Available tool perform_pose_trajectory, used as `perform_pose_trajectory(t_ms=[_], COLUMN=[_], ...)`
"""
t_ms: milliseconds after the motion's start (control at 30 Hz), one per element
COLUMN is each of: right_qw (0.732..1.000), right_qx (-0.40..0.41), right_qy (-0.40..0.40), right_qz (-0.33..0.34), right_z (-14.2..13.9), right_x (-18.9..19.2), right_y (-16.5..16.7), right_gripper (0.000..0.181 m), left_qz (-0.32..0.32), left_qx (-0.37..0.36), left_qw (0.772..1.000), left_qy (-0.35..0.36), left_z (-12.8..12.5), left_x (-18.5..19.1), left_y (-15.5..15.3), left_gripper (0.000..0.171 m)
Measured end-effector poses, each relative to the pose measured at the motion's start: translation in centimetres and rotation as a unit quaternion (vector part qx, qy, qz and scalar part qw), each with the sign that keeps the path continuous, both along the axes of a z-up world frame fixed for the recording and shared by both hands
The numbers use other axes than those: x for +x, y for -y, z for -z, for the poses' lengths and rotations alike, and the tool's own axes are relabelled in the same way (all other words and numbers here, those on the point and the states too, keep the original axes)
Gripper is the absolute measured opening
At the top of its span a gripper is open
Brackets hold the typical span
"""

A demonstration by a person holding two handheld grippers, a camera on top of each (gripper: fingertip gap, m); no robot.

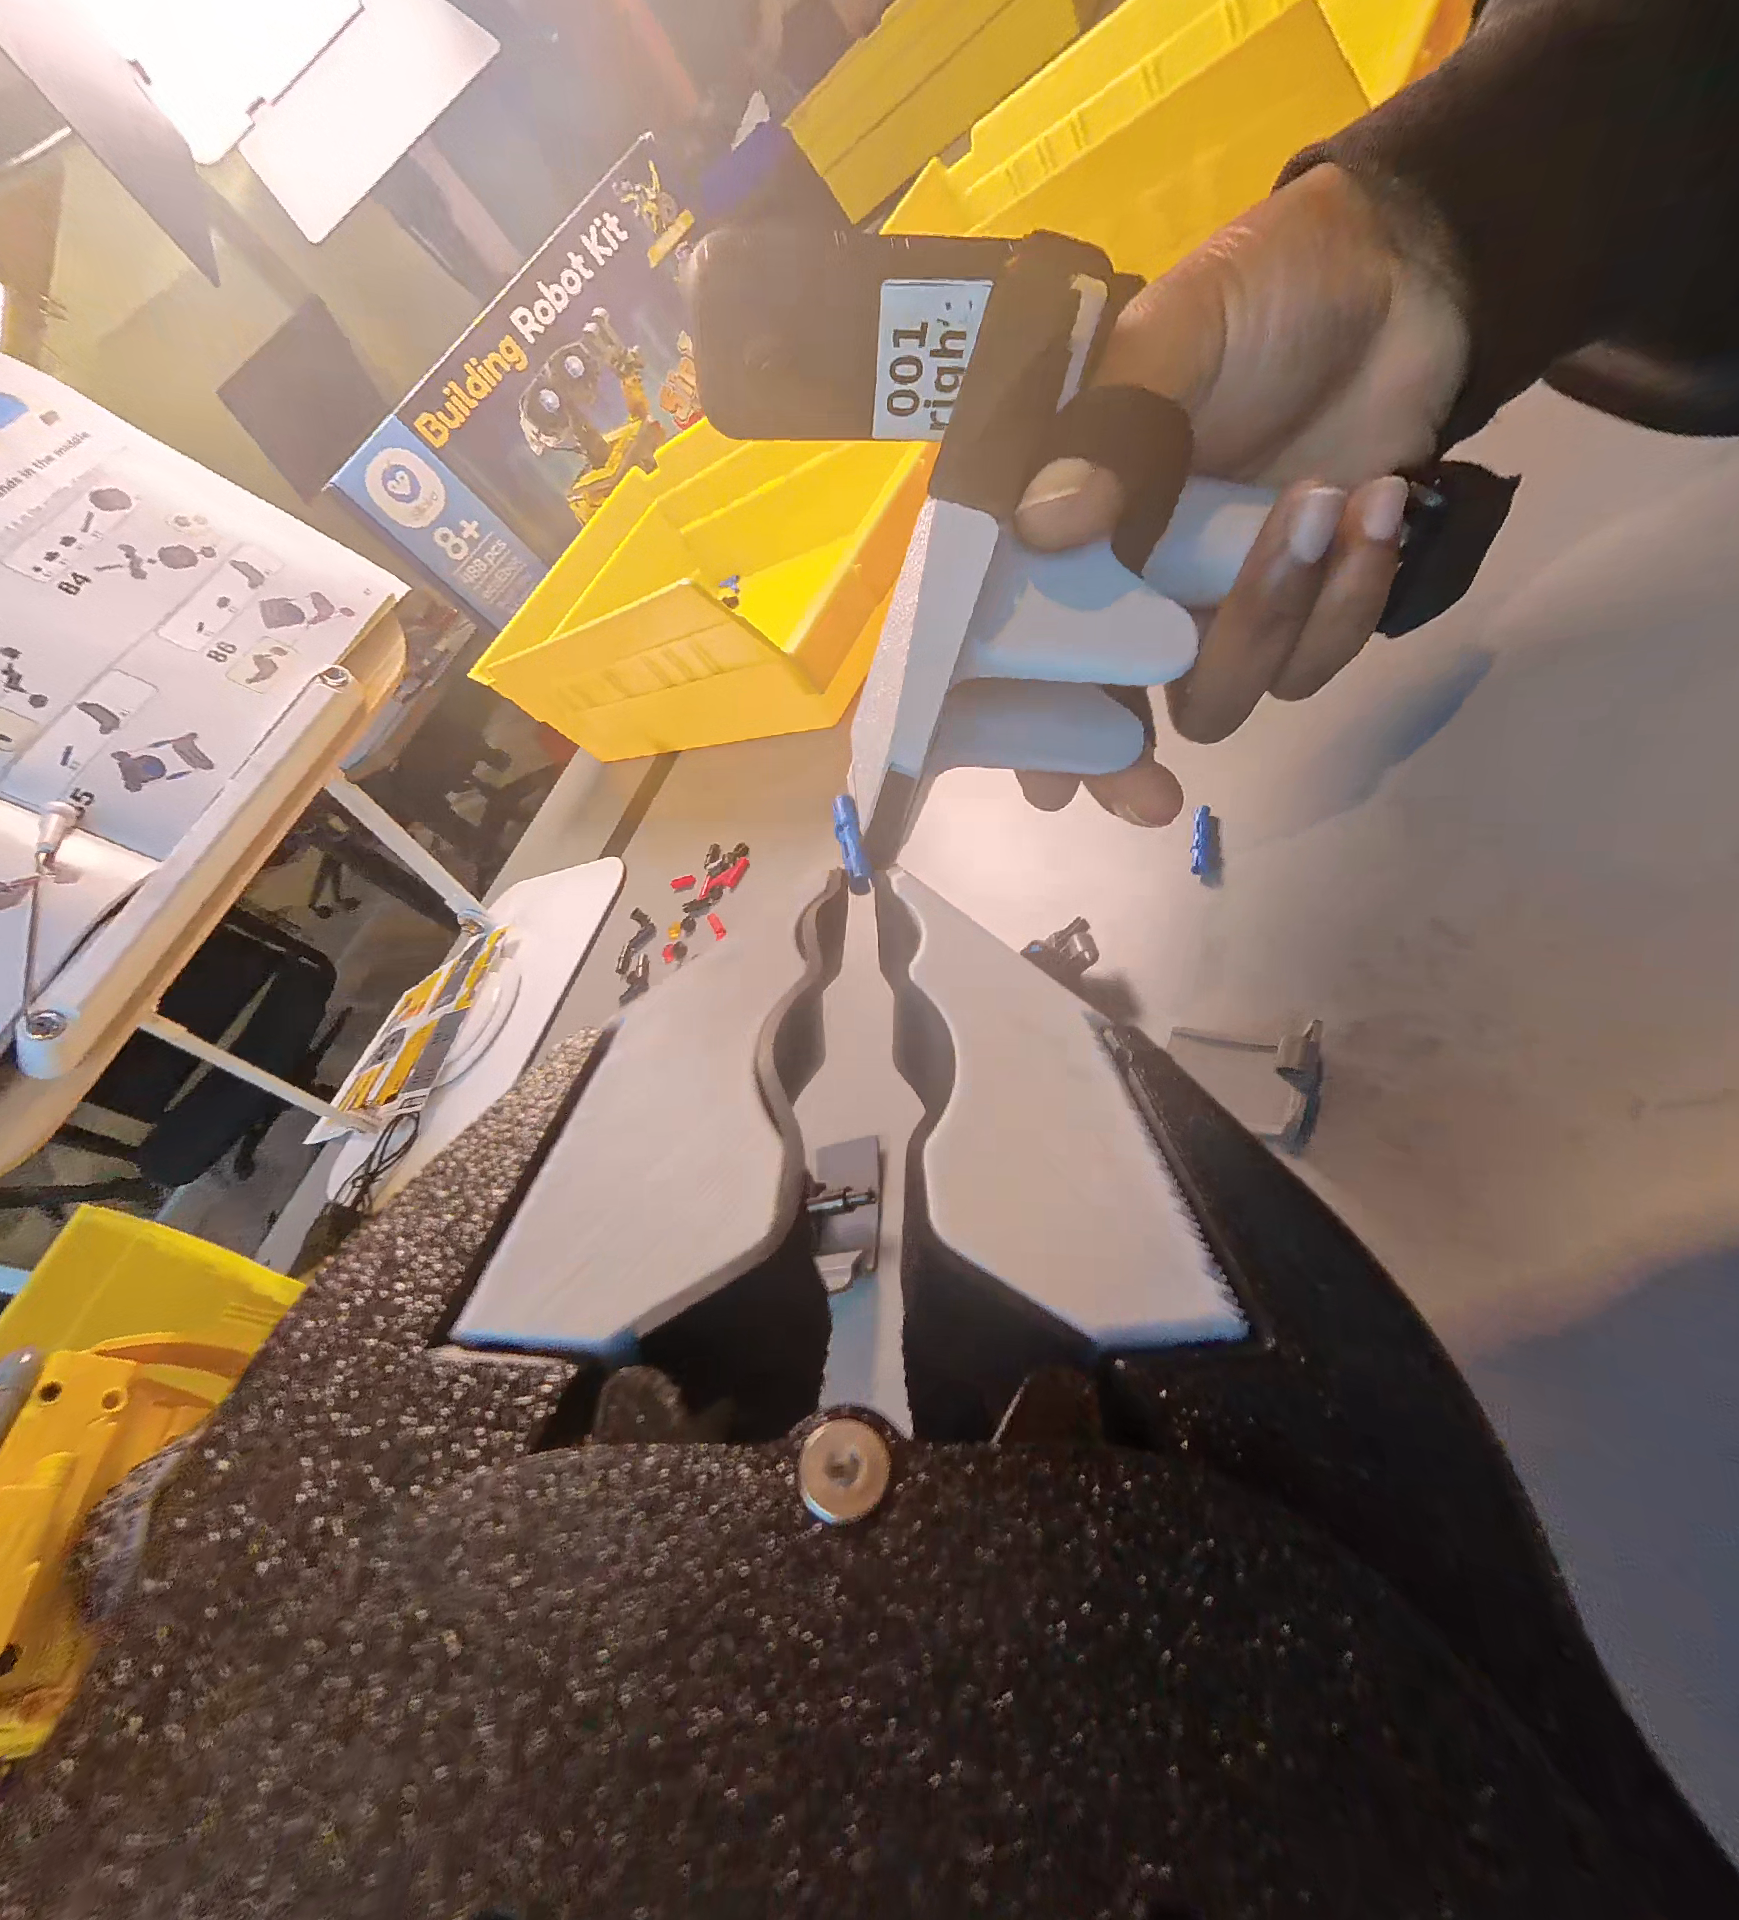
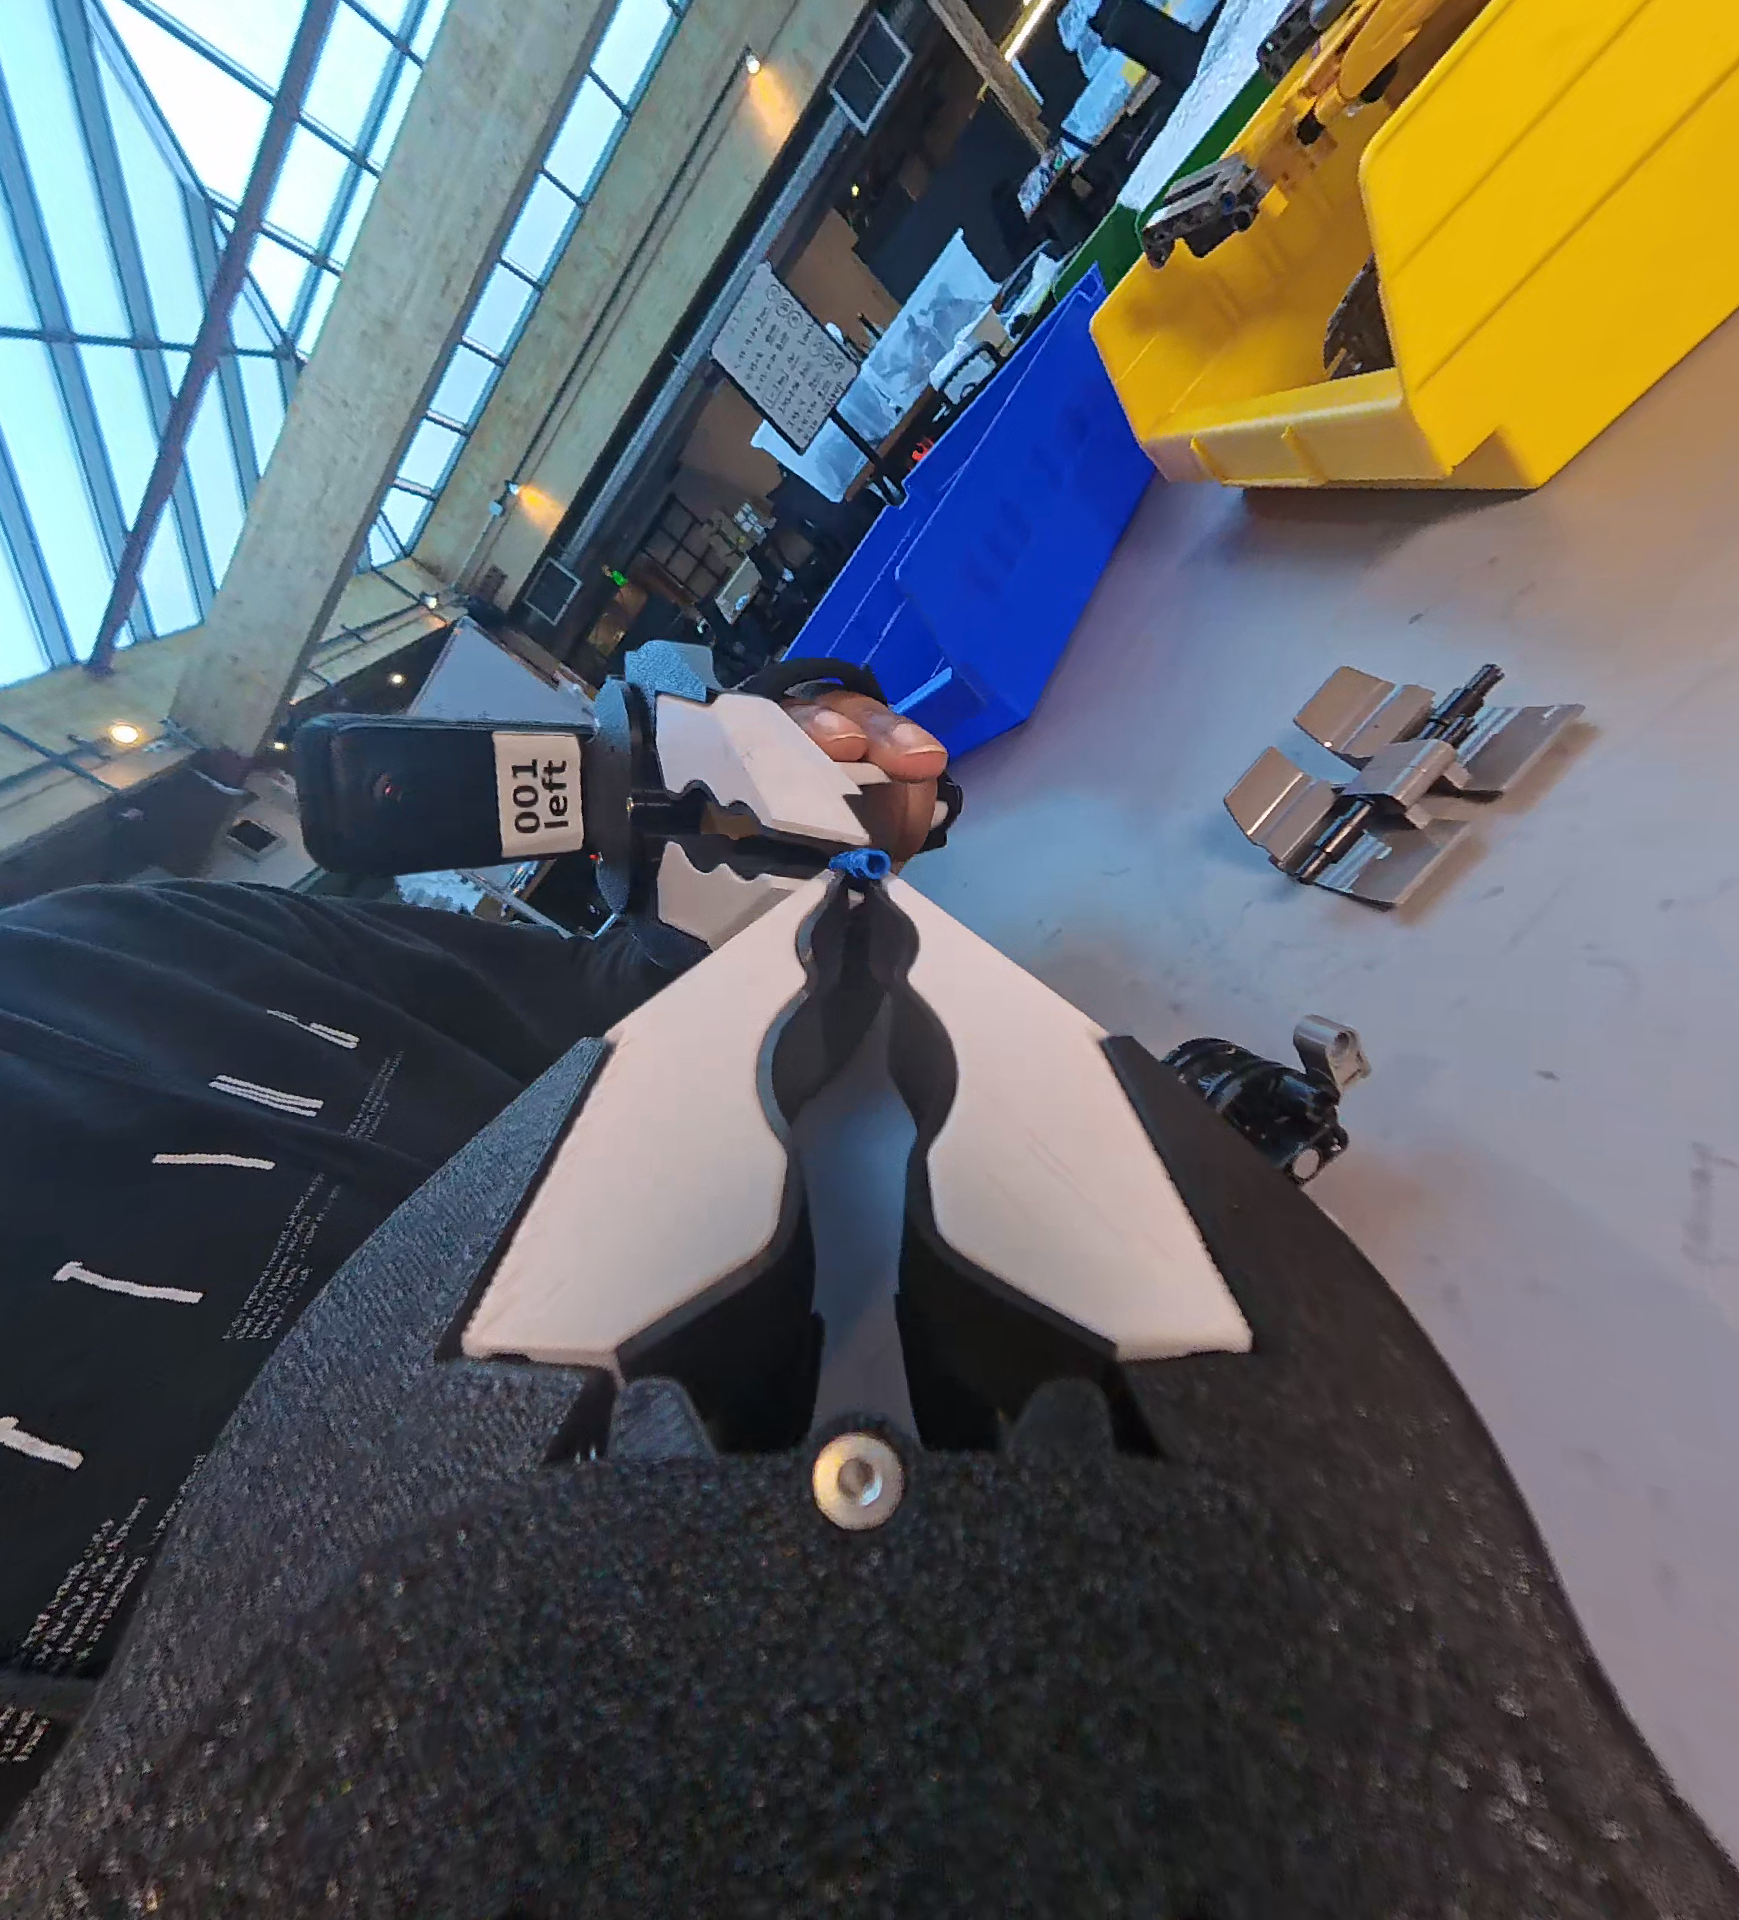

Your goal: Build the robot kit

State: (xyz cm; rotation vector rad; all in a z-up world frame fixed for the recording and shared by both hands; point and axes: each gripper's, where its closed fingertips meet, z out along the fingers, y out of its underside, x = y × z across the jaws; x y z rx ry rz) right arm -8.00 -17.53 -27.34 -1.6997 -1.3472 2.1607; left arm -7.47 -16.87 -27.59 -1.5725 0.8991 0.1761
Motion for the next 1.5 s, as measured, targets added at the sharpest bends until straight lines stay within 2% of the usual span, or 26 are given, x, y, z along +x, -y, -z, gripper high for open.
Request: perform_pose_trajectory(t_ms=[100, 167, 333, 467, 533, 633, 800, 900, 1000, 1133, 1200, 1267, 1367, 1433, 1500], right_qw=[1.000, 1.000, 0.999, 0.998, 0.997, 0.997, 0.996, 0.996, 0.997, 0.996, 0.992, 0.974, 0.903, 0.878, 0.878], right_qx=[0.014, 0.010, 0.016, 0.017, 0.024, 0.036, 0.053, 0.059, 0.062, 0.074, 0.120, 0.226, 0.428, 0.469, 0.460], right_qy=[0.015, 0.009, -0.029, -0.062, -0.068, -0.065, -0.068, -0.060, -0.054, -0.046, -0.040, -0.027, 0.004, 0.013, 0.009], right_qz=[0.006, 0.004, -0.012, -0.018, -0.017, -0.014, -0.007, -0.007, -0.011, -0.008, -0.004, -0.003, -0.043, -0.096, -0.132], right_z=[0.7, 0.5, -0.8, -2.1, -2.2, -2.0, -1.8, -1.5, -1.1, -0.7, -0.2, 1.1, 4.8, 6.4, 6.8], right_x=[-0.1, 0.0, 0.5, 0.9, 0.9, 0.8, 0.7, 0.7, 0.6, 0.5, 0.4, 0.5, 1.0, 1.2, 0.7], right_y=[-0.2, -0.2, -0.4, -0.1, 0.1, 0.1, -0.1, -0.1, 0.2, -0.1, -0.6, -2.4, -5.8, -6.2, -6.0], right_gripper=[0.000, 0.000, 0.016, 0.017, 0.017, 0.005, 0.005, 0.005, 0.005, 0.005, 0.007, 0.016, 0.017, 0.018, 0.018], left_qz=[-0.005, -0.001, 0.032, 0.052, 0.058, 0.063, 0.056, 0.051, 0.056, 0.050, 0.039, 0.017, -0.019, -0.028, -0.024], left_qx=[0.008, 0.003, -0.011, -0.017, -0.023, -0.027, -0.028, -0.027, -0.035, -0.065, -0.086, -0.127, -0.195, -0.221, -0.241], left_qw=[1.000, 1.000, 0.996, 0.991, 0.990, 0.989, 0.989, 0.990, 0.990, 0.987, 0.983, 0.980, 0.971, 0.968, 0.963], left_qy=[-0.023, -0.013, 0.086, 0.126, 0.128, 0.129, 0.131, 0.129, 0.128, 0.140, 0.157, 0.156, 0.136, 0.117, 0.117], left_z=[0.3, 0.2, -1.1, -1.7, -1.5, -1.4, -1.2, -1.0, -0.8, -0.3, 0.2, 1.9, 5.1, 6.4, 7.1], left_x=[-0.2, -0.2, -0.2, 0.0, 0.3, 0.6, 0.5, 0.5, 0.8, 0.6, 0.3, -0.6, -2.0, -2.4, -2.3], left_y=[0.0, 0.1, 0.7, 1.0, 1.0, 1.1, 0.9, 0.8, 0.8, 0.6, 0.2, -0.3, -1.2, -1.7, -1.9], left_gripper=[0.003, 0.003, 0.003, 0.003, 0.003, 0.003, 0.003, 0.014, 0.004, 0.003, 0.002, 0.003, 0.004, 0.004, 0.004])
